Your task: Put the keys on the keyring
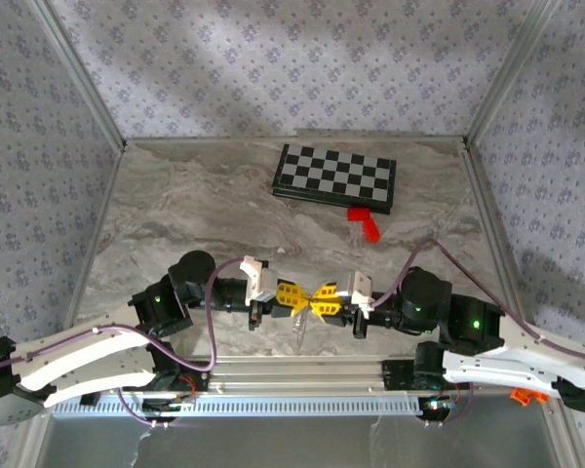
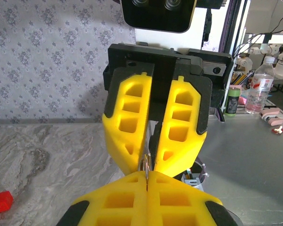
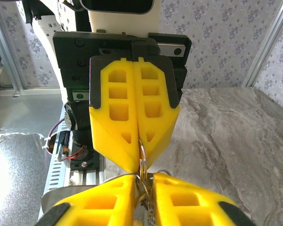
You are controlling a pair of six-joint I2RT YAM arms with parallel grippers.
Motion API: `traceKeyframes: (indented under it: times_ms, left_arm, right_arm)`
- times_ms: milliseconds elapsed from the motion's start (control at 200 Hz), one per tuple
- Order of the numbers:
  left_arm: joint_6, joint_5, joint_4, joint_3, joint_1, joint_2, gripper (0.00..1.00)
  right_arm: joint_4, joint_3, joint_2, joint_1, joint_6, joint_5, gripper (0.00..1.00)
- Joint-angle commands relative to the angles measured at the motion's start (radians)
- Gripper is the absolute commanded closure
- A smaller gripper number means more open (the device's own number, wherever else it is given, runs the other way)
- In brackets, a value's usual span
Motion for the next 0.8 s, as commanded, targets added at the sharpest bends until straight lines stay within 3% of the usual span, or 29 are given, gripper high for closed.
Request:
traceKeyframes:
  times_ms: [0, 175, 310, 460, 610, 795]
  left_arm:
    - [0.002, 0.034, 0.045, 0.008, -0.006, -0.001, 1.0]
    - [0.005, 0.035, 0.034, 0.009, -0.006, 0.005, 1.0]
    - [0.008, 0.033, 0.029, 0.009, -0.006, 0.006, 1.0]
    - [0.029, -0.011, -0.036, 0.03, -0.005, 0.007, 1.0]
    - [0.087, -0.129, -0.221, 0.1, -0.005, 0.028, 0.75]
    - [0.134, -0.157, -0.397, 0.175, -0.006, 0.072, 0.77]
  right_arm:
    - [0.032, -0.009, -0.004, 0.002, 0.009, -0.021, 0.86]
    - [0.037, -0.014, -0.002, 0.002, 0.011, -0.02, 0.87]
    - [0.03, -0.014, -0.002, 0.002, 0.01, -0.015, 1.0]
    - [-0.023, 0.008, 0.0, 0.004, 0.008, 0.017, 1.0]
    - [-0.148, 0.067, 0.029, 0.008, -0.012, 0.077, 1.0]
    - [-0.317, 0.158, 0.102, 0.033, -0.041, 0.157, 1.0]
